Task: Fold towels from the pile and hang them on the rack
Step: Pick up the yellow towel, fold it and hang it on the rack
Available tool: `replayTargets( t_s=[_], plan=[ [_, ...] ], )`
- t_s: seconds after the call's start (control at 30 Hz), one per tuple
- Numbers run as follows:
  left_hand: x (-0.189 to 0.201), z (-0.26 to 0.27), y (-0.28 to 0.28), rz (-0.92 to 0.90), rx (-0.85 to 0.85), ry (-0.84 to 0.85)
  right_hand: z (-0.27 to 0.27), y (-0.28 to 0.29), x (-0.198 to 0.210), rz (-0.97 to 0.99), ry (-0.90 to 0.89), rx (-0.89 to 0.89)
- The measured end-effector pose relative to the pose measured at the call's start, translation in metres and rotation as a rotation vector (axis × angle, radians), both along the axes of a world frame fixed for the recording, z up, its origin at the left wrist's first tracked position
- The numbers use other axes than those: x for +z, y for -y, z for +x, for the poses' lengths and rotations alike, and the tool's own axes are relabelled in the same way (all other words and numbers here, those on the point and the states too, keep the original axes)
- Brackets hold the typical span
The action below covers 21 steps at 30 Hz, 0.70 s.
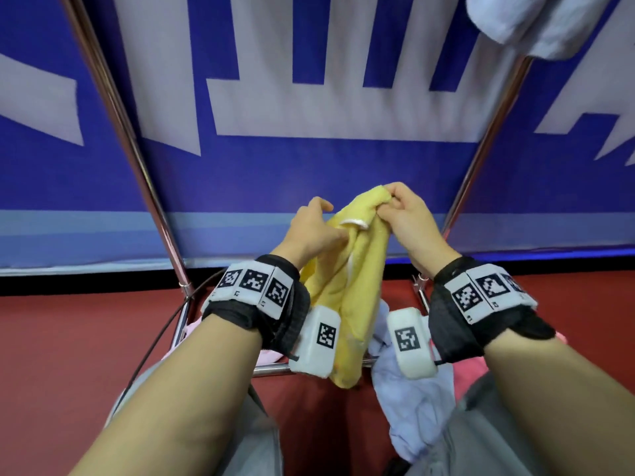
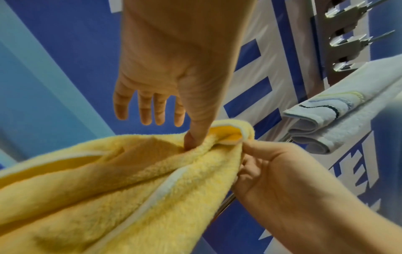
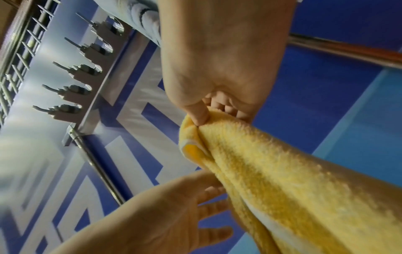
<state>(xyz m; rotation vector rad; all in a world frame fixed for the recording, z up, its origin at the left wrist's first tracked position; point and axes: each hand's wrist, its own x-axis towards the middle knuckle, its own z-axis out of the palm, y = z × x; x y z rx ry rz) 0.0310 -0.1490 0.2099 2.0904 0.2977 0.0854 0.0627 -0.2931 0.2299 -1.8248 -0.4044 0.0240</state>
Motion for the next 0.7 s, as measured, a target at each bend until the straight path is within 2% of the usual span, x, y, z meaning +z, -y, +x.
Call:
replayTargets(
  t_s=[0.13, 0.3, 0.47, 0.6, 0.7],
  plan=[
    [0.001, -0.002, 0.002, -0.006, -0.044, 0.085, -0.004, -0.009, 0.003, 0.007, -0.037, 0.056],
    [0.005, -0.002, 0.002, -0.017, 0.025, 0.16, 0.003, -0.005, 0.0, -0.157, -0.038, 0.009],
    [0.005, -0.003, 0.008, 0.007, 0.055, 0.144, 0.002, -0.001, -0.01, -0.399, -0.08, 0.042],
    [0.003, -0.001, 0.01, 0.023, 0.079, 0.128, -0.004, -0.001, -0.013, -0.418, -0.039, 0.121],
    [0.005, 0.0, 0.015, 0.042, 0.105, 0.126, -0.007, -0.003, -0.016, -0.53, 0.018, 0.132]
  ],
)
